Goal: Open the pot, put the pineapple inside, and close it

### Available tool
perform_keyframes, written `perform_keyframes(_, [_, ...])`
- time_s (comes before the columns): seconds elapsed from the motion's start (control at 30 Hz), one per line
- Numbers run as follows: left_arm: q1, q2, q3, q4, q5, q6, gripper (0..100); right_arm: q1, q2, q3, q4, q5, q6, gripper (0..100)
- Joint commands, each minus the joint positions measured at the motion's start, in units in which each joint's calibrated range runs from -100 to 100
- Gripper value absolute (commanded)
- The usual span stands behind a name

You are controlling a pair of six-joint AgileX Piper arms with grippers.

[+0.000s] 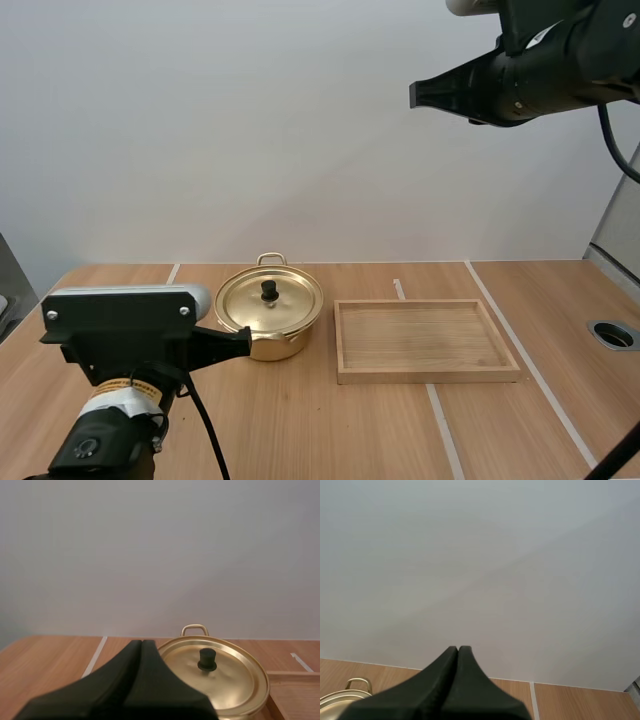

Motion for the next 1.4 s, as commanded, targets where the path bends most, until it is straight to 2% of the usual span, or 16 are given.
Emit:
perform_keyframes(0.0, [-0.10, -0.45, 2.05, 1.21, 5.00, -1.19, 0, -0.26, -0.72, -0.29, -0.07, -0.35, 0.17, 0])
perform_keyframes(0.07, [-0.10, -0.45, 2.31, 1.08, 5.00, -0.16, 0, -0.26, -0.72, -0.29, -0.07, -0.35, 0.17, 0])
perform_keyframes(0.17, [-0.10, -0.45, 2.31, -0.18, 12.74, -0.04, 0, -0.26, -0.72, -0.29, -0.07, -0.35, 0.17, 0])
perform_keyframes(1.23, [-0.10, -0.45, 2.31, -0.97, 12.31, 2.11, 0, -0.26, -0.72, -0.29, -0.07, -0.35, 0.17, 0])
perform_keyframes(1.37, [-0.10, -0.45, 2.31, -0.97, 12.31, 2.11, 0, -0.09, -1.85, 1.43, -3.05, -1.52, -0.21, 0])
